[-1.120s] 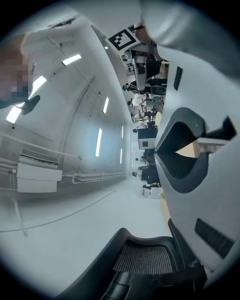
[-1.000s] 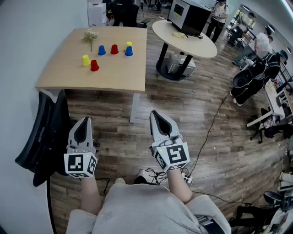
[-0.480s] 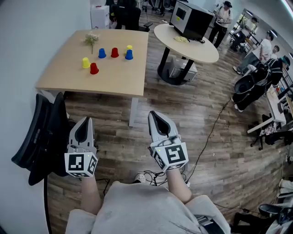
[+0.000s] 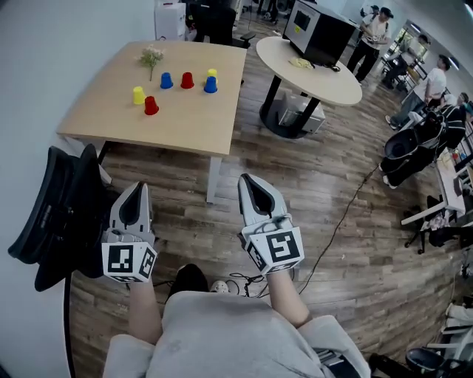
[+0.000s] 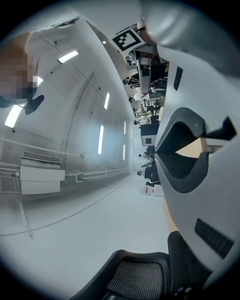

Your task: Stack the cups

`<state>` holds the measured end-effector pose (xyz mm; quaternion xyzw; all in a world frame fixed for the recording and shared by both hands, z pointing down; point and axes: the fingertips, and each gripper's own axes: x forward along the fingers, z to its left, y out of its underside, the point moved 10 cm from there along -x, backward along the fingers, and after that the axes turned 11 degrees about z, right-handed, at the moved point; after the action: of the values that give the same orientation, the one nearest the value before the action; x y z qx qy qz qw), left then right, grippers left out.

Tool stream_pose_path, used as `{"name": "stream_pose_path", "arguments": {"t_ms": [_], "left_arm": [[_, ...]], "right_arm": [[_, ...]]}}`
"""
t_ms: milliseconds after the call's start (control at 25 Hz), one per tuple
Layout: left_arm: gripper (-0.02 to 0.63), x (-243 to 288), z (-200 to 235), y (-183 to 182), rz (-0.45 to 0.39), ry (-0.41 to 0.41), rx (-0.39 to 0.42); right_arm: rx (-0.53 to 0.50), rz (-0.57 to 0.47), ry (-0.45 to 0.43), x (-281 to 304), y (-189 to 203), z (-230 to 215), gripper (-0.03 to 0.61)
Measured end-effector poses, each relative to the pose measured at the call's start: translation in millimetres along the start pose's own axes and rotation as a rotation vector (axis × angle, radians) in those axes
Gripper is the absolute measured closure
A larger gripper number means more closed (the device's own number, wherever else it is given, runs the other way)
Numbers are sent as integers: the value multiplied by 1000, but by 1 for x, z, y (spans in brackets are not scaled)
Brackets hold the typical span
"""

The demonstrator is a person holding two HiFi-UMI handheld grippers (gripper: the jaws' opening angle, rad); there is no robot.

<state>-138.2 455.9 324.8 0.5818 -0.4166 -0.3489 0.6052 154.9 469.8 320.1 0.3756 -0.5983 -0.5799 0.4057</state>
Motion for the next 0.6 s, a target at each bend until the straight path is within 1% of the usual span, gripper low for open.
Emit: {"name": "stream_pose_path", "arguments": {"t_ms": [280,600], "left_arm": [[607,47,18,1,6,1,0],[607,139,76,-12,-6,22,-20]], "right_arm": [[-13,20,-8,46,5,-22,568],[-5,7,20,145,-6,-53,568]]}}
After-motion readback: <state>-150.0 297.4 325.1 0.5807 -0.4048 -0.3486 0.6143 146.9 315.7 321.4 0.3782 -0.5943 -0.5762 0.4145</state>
